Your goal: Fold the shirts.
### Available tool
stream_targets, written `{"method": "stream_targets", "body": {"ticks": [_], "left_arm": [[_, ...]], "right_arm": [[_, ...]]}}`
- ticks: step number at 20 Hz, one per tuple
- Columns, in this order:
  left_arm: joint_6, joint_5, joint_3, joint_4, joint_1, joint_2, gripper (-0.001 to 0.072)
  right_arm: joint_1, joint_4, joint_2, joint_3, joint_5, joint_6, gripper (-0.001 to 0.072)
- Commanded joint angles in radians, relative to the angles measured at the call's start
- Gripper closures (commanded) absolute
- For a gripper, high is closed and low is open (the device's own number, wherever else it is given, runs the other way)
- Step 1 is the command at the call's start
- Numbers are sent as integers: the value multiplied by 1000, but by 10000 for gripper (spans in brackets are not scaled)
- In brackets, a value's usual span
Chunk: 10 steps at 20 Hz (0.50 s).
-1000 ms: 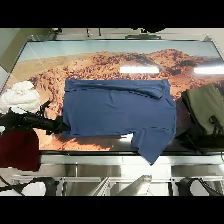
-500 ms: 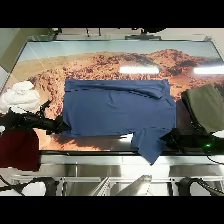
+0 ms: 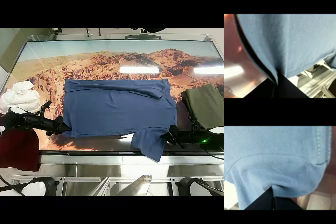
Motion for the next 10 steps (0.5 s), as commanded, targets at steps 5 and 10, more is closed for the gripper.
{"method": "stream_targets", "body": {"ticks": [5,10], "left_arm": [[-4,-200,103,-4,172,1,695],[-28,-287,195,-13,219,1,695]], "right_arm": [[-1,18,10,164,135,21,698],[0,52,10,254,135,50,698]]}}
